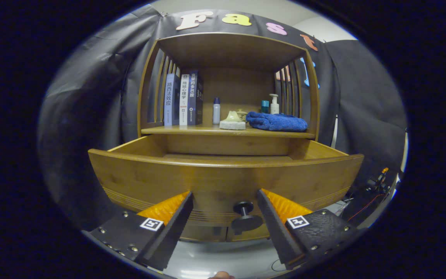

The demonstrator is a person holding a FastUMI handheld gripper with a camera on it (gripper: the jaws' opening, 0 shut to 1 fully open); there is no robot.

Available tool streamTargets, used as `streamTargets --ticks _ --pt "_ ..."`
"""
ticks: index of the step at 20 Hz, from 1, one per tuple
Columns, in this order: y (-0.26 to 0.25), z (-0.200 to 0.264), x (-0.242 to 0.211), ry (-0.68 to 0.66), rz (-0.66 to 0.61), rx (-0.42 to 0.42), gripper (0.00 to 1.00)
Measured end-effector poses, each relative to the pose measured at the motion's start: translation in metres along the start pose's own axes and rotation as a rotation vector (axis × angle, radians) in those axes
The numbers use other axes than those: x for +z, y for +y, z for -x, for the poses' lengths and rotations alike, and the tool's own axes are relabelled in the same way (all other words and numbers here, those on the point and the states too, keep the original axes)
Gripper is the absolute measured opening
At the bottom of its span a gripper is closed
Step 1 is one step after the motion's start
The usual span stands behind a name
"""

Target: Pull open the drawer, take out the items inside it, and place them on the countertop above the cabinet.

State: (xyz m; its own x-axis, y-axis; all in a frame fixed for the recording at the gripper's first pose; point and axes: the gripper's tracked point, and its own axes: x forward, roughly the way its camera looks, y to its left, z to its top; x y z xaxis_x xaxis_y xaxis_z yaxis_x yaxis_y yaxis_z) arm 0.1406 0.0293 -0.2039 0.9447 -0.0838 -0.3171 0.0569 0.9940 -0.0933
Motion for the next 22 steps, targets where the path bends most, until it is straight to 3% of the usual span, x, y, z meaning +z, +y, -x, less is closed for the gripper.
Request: streamTargets --ticks 22 --pt "0.012 -0.106 0.033 0.027 -0.087 0.002 1.00"
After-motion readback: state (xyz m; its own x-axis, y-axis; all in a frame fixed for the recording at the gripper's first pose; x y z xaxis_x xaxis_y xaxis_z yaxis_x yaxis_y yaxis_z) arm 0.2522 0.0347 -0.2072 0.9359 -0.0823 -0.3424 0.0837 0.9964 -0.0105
